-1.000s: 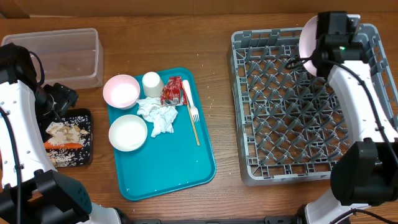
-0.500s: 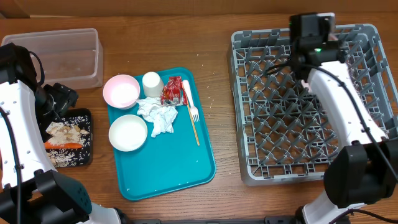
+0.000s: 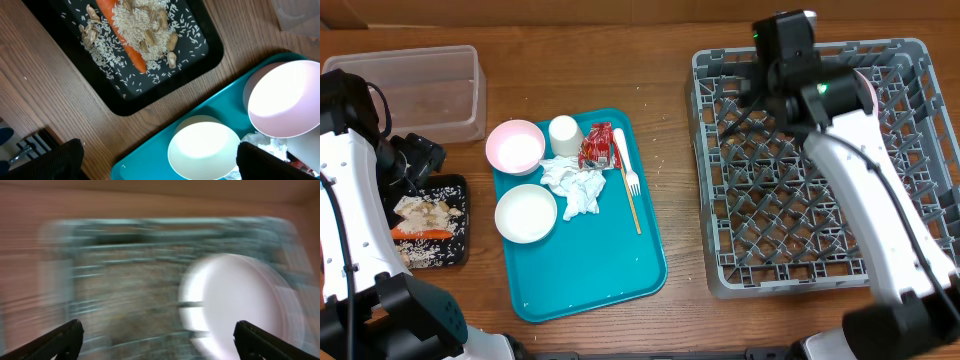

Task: Sort waste into correct bins and load items into the dishwasher rack
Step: 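Stand the pink plate upright in the rack and open the right gripper, then move the right gripper down to the wooden chopstick beside the fork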

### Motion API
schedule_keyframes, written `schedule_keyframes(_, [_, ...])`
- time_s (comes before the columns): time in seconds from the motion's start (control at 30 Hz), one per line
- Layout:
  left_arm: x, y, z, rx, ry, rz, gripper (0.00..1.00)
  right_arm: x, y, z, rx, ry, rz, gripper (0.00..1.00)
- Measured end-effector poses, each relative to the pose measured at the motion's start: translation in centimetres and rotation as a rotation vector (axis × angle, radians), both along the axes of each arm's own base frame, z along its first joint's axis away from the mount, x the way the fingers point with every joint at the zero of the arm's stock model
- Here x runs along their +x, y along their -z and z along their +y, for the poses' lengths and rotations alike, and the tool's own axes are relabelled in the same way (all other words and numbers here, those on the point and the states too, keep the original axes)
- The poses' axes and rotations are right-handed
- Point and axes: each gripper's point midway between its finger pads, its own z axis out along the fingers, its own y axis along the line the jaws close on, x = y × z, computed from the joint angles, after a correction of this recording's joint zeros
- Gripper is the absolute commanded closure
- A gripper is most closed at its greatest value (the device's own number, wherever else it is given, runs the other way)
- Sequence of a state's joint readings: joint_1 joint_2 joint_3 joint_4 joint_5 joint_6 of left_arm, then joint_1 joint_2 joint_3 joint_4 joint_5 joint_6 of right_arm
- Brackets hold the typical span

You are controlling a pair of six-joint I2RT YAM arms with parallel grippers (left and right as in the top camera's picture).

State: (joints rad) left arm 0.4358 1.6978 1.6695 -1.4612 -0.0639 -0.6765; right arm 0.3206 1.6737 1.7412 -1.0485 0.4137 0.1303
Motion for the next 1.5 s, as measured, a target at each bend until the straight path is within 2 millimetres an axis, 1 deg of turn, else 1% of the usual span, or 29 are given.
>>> schedule_keyframes(0.03, [0.0, 0.0, 0.0, 0.0, 0.0, 0.0, 0.0, -0.8, -0.7, 3.1, 0.094, -0.1, 0.001, 0.0])
schedule_keyframes(0.07, [0.0, 0.0, 0.0, 0.0, 0.0, 0.0, 0.0, -1.5, -1.2, 5.5, 0.174, -0.183, 0.009, 0.0])
schedule_keyframes(0.1, [0.0, 0.0, 0.0, 0.0, 0.0, 0.0, 0.0, -2.6, -1.8, 8.8, 0.273, -0.294, 0.022, 0.0])
schedule_keyframes(0.17, [0.0, 0.0, 0.0, 0.0, 0.0, 0.0, 0.0, -4.4, -2.6, 13.9, 0.404, -0.464, 0.041, 0.0])
schedule_keyframes(0.23, [0.0, 0.0, 0.0, 0.0, 0.0, 0.0, 0.0, -5.8, -2.8, 17.8, 0.478, -0.588, 0.065, 0.0])
schedule_keyframes(0.27, [0.0, 0.0, 0.0, 0.0, 0.0, 0.0, 0.0, -6.4, -2.6, 19.3, 0.5, -0.632, 0.079, 0.0])
schedule_keyframes(0.33, [0.0, 0.0, 0.0, 0.0, 0.0, 0.0, 0.0, -7.8, -0.9, 23.0, 0.523, -0.722, 0.14, 0.0])
schedule_keyframes(0.37, [0.0, 0.0, 0.0, 0.0, 0.0, 0.0, 0.0, -8.2, -0.2, 24.0, 0.522, -0.741, 0.16, 0.0])
schedule_keyframes(0.4, [0.0, 0.0, 0.0, 0.0, 0.0, 0.0, 0.0, -8.6, 1.1, 25.4, 0.518, -0.764, 0.191, 0.0])
schedule_keyframes(0.47, [0.0, 0.0, 0.0, 0.0, 0.0, 0.0, 0.0, -9.0, 3.8, 27.4, 0.502, -0.789, 0.249, 0.0])
schedule_keyframes(0.5, [0.0, 0.0, 0.0, 0.0, 0.0, 0.0, 0.0, -9.3, 5.8, 28.6, 0.486, -0.799, 0.287, 0.0])
schedule_keyframes(0.57, [0.0, 0.0, 0.0, 0.0, 0.0, 0.0, 0.0, -9.5, 9.0, 30.0, 0.458, -0.805, 0.34, 0.0])
schedule_keyframes(0.63, [0.0, 0.0, 0.0, 0.0, 0.0, 0.0, 0.0, -9.7, 12.2, 31.0, 0.426, -0.801, 0.391, 0.0])
schedule_keyframes(0.7, [0.0, 0.0, 0.0, 0.0, 0.0, 0.0, 0.0, -9.8, 14.9, 31.1, 0.393, -0.774, 0.432, 0.0])
schedule_keyframes(0.77, [0.0, 0.0, 0.0, 0.0, 0.0, 0.0, 0.0, -9.7, 16.5, 30.9, 0.369, -0.74, 0.457, 0.0])
schedule_keyframes(0.8, [0.0, 0.0, 0.0, 0.0, 0.0, 0.0, 0.0, -9.5, 17.0, 30.7, 0.364, -0.723, 0.464, 0.0])
schedule_keyframes(0.93, [0.0, 0.0, 0.0, 0.0, 0.0, 0.0, 0.0, -9.1, 17.2, 30.5, 0.358, -0.695, 0.456, 0.0])
schedule_keyframes(1.1, [0.0, 0.0, 0.0, 0.0, 0.0, 0.0, 0.0, -9.2, 17.3, 30.3, 0.355, -0.679, 0.462, 0.0])
schedule_keyframes(1.2, [0.0, 0.0, 0.0, 0.0, 0.0, 0.0, 0.0, -9.2, 17.6, 29.7, 0.331, -0.653, 0.469, 0.0])
schedule_keyframes(1.23, [0.0, 0.0, 0.0, 0.0, 0.0, 0.0, 0.0, -9.1, 17.7, 29.3, 0.314, -0.633, 0.469, 0.02])
schedule_keyframes(1.3, [0.0, 0.0, 0.0, 0.0, 0.0, 0.0, 0.0, -8.8, 18.1, 28.1, 0.272, -0.568, 0.468, 0.11])
schedule_keyframes(1.33, [0.0, 0.0, 0.0, 0.0, 0.0, 0.0, 0.0, -8.6, 18.2, 27.6, 0.258, -0.541, 0.465, 0.21])
schedule_keyframes(1.37, [0.0, 0.0, 0.0, 0.0, 0.0, 0.0, 0.0, -8.4, 18.4, 26.9, 0.243, -0.508, 0.465, 0.26])
schedule_keyframes(1.43, [0.0, 0.0, 0.0, 0.0, 0.0, 0.0, 0.0, -8.4, 18.8, 26.3, 0.236, -0.478, 0.48, 0.35])
schedule_keyframes(1.5, [0.0, 0.0, 0.0, 0.0, 0.0, 0.0, 0.0, -8.7, 19.2, 25.7, 0.233, -0.451, 0.501, 0.39])
